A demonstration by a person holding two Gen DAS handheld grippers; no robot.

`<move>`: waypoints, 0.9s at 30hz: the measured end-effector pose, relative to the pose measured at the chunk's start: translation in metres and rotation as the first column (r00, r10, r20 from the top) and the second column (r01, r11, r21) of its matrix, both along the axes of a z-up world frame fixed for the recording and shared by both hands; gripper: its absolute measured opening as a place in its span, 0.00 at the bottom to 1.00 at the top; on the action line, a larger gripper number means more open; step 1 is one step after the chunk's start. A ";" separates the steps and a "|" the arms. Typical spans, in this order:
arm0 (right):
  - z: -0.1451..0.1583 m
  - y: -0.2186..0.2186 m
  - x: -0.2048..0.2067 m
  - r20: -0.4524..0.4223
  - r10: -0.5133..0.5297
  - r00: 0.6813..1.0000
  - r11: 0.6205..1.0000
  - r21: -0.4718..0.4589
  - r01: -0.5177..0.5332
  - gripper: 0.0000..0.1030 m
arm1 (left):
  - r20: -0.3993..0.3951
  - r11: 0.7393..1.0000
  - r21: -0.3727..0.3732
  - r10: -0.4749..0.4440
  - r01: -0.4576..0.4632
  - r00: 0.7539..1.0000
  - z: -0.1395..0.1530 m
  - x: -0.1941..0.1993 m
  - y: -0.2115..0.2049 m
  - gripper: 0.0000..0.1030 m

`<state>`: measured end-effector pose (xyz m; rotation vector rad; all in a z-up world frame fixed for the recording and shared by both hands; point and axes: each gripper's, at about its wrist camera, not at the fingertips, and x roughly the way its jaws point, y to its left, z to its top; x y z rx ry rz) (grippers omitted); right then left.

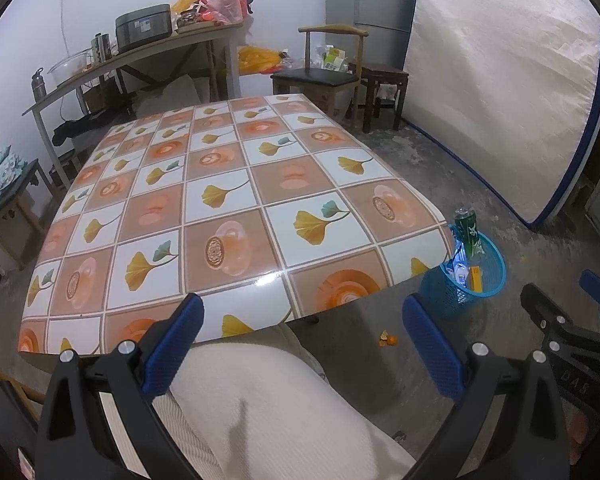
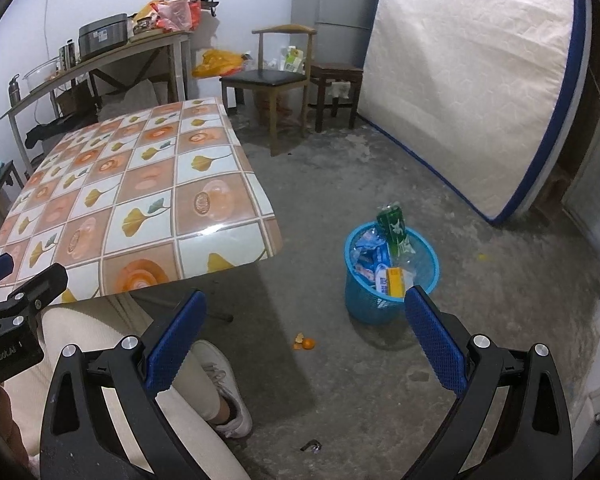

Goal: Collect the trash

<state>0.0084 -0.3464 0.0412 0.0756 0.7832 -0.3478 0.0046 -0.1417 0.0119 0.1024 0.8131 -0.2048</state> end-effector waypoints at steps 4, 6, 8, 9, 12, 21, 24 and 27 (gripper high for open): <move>-0.001 -0.003 0.000 -0.003 -0.007 1.000 1.000 0.003 0.007 0.92 | 0.000 1.000 0.012 -0.009 0.009 1.000 0.000 0.000 -0.003 0.95; -0.001 -0.004 0.000 -0.004 -0.009 1.000 1.000 0.002 0.009 0.92 | 0.000 1.000 0.018 -0.013 0.013 1.000 0.000 -0.001 -0.005 0.95; -0.001 -0.005 -0.001 -0.004 -0.011 1.000 1.000 0.001 0.011 0.92 | 0.000 1.000 0.020 -0.012 0.012 1.000 0.000 -0.001 -0.005 0.95; -0.001 -0.005 -0.001 -0.004 -0.012 1.000 1.000 0.001 0.012 0.92 | 0.000 1.000 0.019 -0.012 0.012 1.000 0.000 -0.001 -0.005 0.95; 0.000 -0.007 -0.001 -0.003 -0.017 1.000 1.000 0.001 0.017 0.92 | -0.002 1.000 0.022 -0.012 0.012 1.000 0.000 0.000 -0.006 0.95; 0.001 -0.010 -0.002 -0.002 -0.018 1.000 1.000 -0.004 0.018 0.92 | -0.001 1.000 0.022 -0.012 0.012 1.000 0.000 0.000 -0.006 0.95; 0.001 -0.010 -0.002 -0.003 -0.018 1.000 1.000 -0.004 0.018 0.92 | -0.002 1.000 0.023 -0.011 0.011 1.000 0.000 0.000 -0.006 0.95; 0.001 -0.010 -0.002 -0.002 -0.019 1.000 1.000 -0.005 0.019 0.92 | -0.003 1.000 0.024 -0.011 0.012 1.000 0.000 0.001 -0.005 0.95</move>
